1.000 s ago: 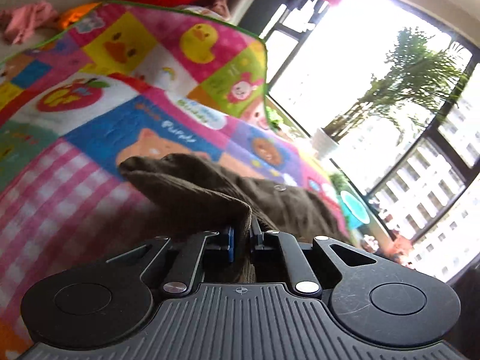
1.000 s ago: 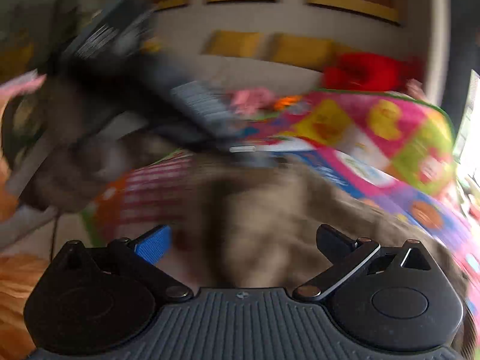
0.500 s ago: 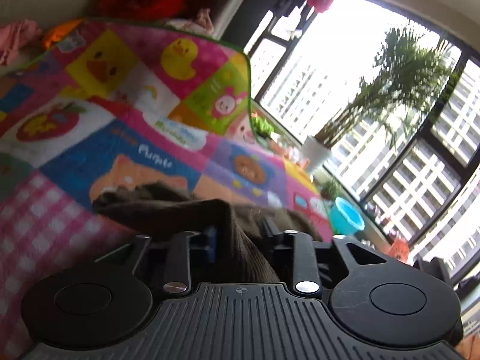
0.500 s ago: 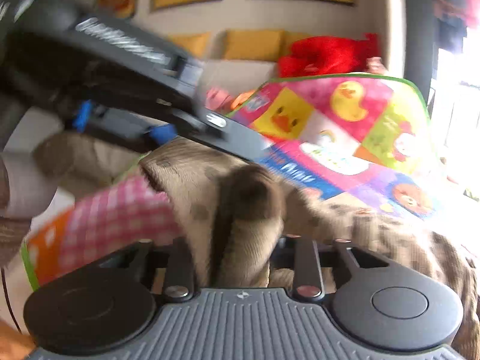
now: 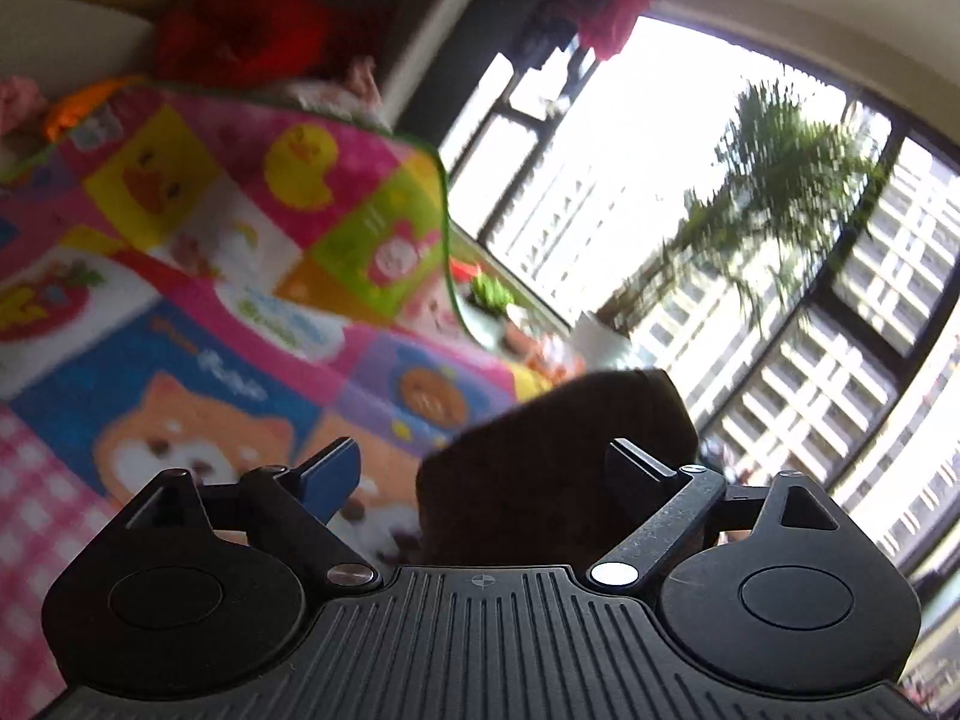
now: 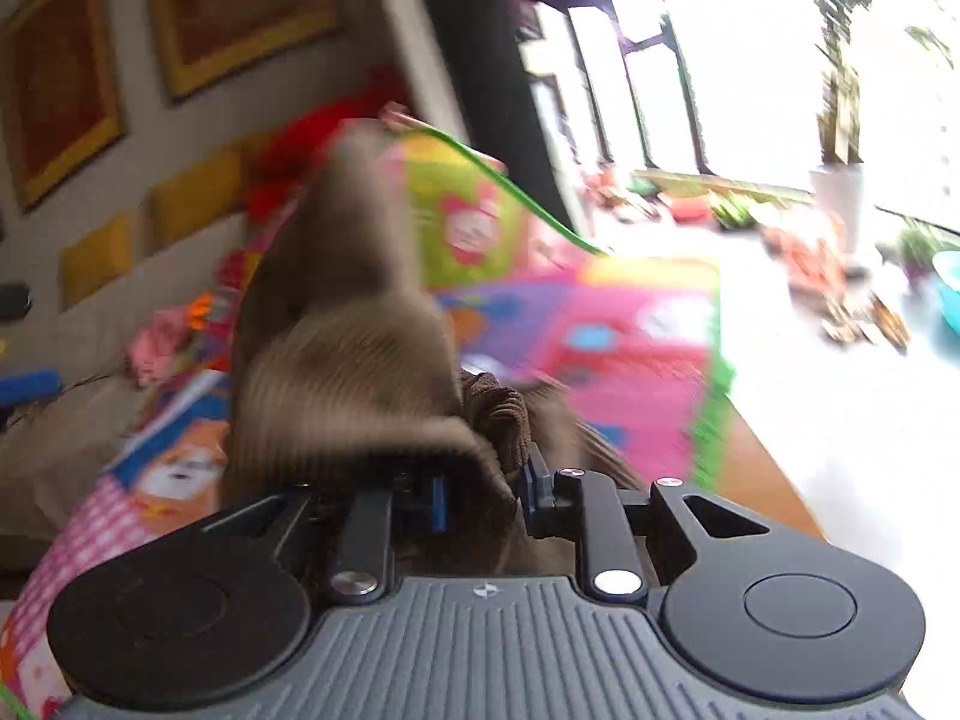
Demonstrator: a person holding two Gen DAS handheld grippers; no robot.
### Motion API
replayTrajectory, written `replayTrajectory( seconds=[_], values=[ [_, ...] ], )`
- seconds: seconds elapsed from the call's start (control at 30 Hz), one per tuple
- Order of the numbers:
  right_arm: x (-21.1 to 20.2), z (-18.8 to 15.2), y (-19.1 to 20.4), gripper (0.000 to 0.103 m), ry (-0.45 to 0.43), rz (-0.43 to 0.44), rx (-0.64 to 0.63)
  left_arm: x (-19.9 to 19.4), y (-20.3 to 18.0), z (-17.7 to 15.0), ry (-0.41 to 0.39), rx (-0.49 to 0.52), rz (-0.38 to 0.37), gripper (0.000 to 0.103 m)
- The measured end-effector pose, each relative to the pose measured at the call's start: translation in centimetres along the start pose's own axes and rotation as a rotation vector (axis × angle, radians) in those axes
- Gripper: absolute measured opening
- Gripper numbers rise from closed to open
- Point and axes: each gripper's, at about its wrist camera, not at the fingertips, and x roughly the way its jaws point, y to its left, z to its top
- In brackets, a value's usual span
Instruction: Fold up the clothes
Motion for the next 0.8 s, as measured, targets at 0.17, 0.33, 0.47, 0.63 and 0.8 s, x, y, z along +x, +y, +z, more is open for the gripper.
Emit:
replayTrajectory(
  seconds=[0.17,0.33,0.47,0.63,0.8],
  values=[
    [-1.3,-1.0,-2.7,0.038,-0.002,-0.066,0.005,5.7,-1.5,-2.3,0.135,0.058,0.008,0.094],
    [-3.5,-0.4,-4.0,0.044,-0.099,-0.092,0.001,9.5,-1.4,-4.6,0.236,0.113,0.074,0.094],
    [-4.9,1.7,-2.6,0.044,-0.199,-0.012,-0.076,9.4,-2.0,-4.5,0.215,0.179,0.067,0.094],
    [-2.4,4.3,0.2,0.051,-0.231,0.048,-0.181,8.7,-3.3,-2.2,0.130,0.247,0.088,0.094],
    [2.9,5.1,0.9,0.077,-0.113,0.086,-0.186,11.3,-3.6,-1.2,0.124,0.314,0.097,0.094]
  ],
)
